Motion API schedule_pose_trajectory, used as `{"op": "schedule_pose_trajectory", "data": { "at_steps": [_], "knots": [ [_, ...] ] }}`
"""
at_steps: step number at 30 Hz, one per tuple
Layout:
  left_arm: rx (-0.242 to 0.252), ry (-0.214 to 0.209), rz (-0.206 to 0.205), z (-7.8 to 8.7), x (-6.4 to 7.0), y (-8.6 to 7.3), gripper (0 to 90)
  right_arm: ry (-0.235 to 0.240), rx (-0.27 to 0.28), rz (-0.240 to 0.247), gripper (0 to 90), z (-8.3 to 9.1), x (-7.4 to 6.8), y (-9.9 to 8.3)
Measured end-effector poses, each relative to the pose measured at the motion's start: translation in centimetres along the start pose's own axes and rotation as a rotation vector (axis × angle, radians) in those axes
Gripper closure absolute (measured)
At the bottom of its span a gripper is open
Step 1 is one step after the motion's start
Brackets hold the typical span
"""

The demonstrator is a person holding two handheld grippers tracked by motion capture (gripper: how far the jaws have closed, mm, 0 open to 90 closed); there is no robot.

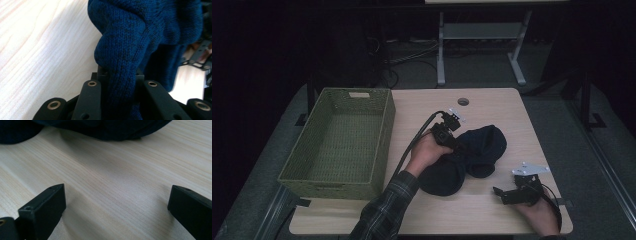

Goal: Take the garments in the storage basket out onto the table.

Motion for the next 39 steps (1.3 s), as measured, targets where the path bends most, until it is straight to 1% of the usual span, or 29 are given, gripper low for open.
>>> {"op": "schedule_pose_trajectory", "data": {
  "at_steps": [1,2,4,7,10,12,16,17,19,21,22,28,29,30,31,32,35,37,39],
  "knots": [
    [0.000,0.000,0.000,0.0,0.0,0.0,76.2,0.000,0.000,0.001,1.4,0.0,0.0,0.0],
    [-0.007,0.002,0.002,-0.5,-0.2,-0.3,76.0,0.000,0.001,0.000,1.3,0.0,0.0,0.0],
    [-0.014,0.007,0.010,-1.0,-0.3,-0.5,75.1,0.000,0.000,0.000,1.3,0.0,0.0,0.0],
    [-0.015,0.028,0.007,-1.5,-0.6,-0.6,70.5,0.002,-0.002,-0.003,1.4,0.0,0.0,0.0],
    [-0.018,0.069,0.002,-1.5,-1.0,-0.5,59.0,0.001,-0.002,-0.003,1.3,0.0,0.0,0.0],
    [-0.015,0.087,0.003,-1.3,-1.1,-0.5,51.7,0.002,-0.002,-0.003,1.4,0.0,0.0,0.0],
    [-0.015,0.107,0.009,-1.0,-1.5,-0.5,36.6,0.001,-0.001,-0.001,1.4,0.0,0.0,0.0],
    [-0.012,0.117,0.009,-0.9,-1.7,-0.5,35.0,0.001,-0.001,0.000,1.4,0.0,0.0,0.0],
    [-0.005,0.132,0.005,-0.6,-1.8,-0.4,28.3,0.001,-0.001,0.000,1.3,0.0,0.0,0.0],
    [-0.001,0.159,-0.002,-0.3,-2.2,-0.4,24.0,0.001,-0.001,0.000,1.4,0.0,0.0,0.0],
    [0.002,0.164,-0.002,-0.1,-2.3,-0.3,22.0,0.001,-0.001,0.000,1.3,0.0,0.0,0.0],
    [0.032,0.192,0.000,1.3,-2.9,-0.3,14.1,0.000,-0.001,-0.001,1.3,0.0,0.0,0.0],
    [0.034,0.196,-0.008,1.5,-3.0,-0.4,13.7,0.000,-0.002,0.000,1.4,0.0,0.0,0.0],
    [0.045,0.198,-0.005,1.8,-3.0,-0.3,13.7,0.000,-0.002,0.000,1.4,0.0,0.0,0.0],
    [0.045,0.198,-0.005,1.8,-3.0,-0.3,13.6,-0.001,-0.001,0.001,1.4,0.0,0.0,0.0],
    [0.059,0.207,-0.013,2.5,-3.0,-0.3,13.6,-0.001,-0.001,0.002,1.4,0.0,0.0,0.0],
    [0.084,0.222,-0.014,3.6,-3.1,-0.3,13.7,0.000,-0.002,-0.001,1.4,0.0,0.0,0.0],
    [0.086,0.227,-0.013,3.8,-3.0,-0.4,14.3,-0.001,-0.002,0.001,1.3,0.0,0.0,0.0],
    [0.085,0.231,-0.016,4.4,-3.0,-0.7,15.0,-0.001,-0.001,0.002,1.4,0.0,0.0,0.0]
  ]
}}
Point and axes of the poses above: each handheld gripper's, and its own axes: z roughly backward along the jaws, y roughly out of its top, x roughly to its right, the point moved 9 cm from there along -z, roughly forward along the jaws, and after that the axes turned 12 degrees about y, right-handed, at the moved point
